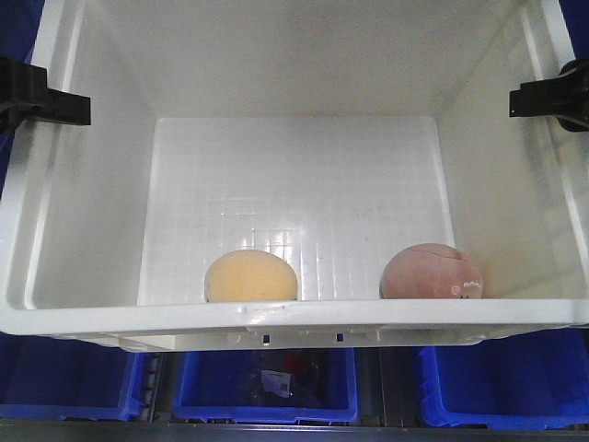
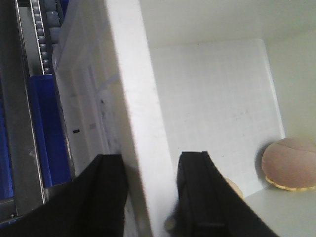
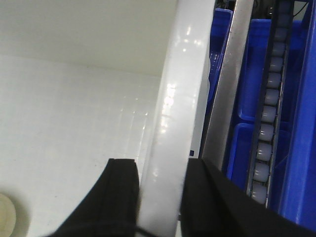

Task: Place moving items into box and shelve
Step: 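Hold the tote steady above the roller shelf lane with both grippers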

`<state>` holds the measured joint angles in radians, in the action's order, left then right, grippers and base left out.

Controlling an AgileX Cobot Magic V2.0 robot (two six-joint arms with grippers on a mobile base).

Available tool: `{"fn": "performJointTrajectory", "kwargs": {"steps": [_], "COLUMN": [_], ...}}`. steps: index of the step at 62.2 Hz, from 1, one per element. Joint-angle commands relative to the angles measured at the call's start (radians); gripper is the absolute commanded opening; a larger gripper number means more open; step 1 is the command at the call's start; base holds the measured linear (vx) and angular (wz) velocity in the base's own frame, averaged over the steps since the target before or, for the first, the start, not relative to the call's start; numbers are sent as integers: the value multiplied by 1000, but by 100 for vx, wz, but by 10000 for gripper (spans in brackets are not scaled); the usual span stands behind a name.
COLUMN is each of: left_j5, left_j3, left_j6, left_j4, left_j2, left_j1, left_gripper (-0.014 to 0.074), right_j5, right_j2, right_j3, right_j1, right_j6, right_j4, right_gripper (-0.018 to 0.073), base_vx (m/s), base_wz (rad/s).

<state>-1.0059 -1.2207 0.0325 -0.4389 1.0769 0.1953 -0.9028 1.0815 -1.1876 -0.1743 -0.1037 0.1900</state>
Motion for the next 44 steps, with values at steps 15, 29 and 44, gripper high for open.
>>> {"fn": "performJointTrajectory", "kwargs": {"steps": [15, 29, 44], "left_j5": [121, 121, 121], "left_j3": [-43, -43, -43], "left_j6": [20, 20, 20], "left_j4": [-67, -67, -67], "left_j2": [-30, -30, -30], "left_j1": [5, 5, 5], "left_gripper": [-6, -6, -6], "right_j5": [144, 144, 143], "right_j2": [-29, -29, -29], "right_j3": [-43, -43, -43], "right_j1": [3, 3, 3], "right_j6": [-17, -17, -17], "right_j4": [22, 22, 22], "right_gripper": [-6, -6, -6], "base_vx": [6, 5, 2], "base_wz": [-3, -2, -1]}}
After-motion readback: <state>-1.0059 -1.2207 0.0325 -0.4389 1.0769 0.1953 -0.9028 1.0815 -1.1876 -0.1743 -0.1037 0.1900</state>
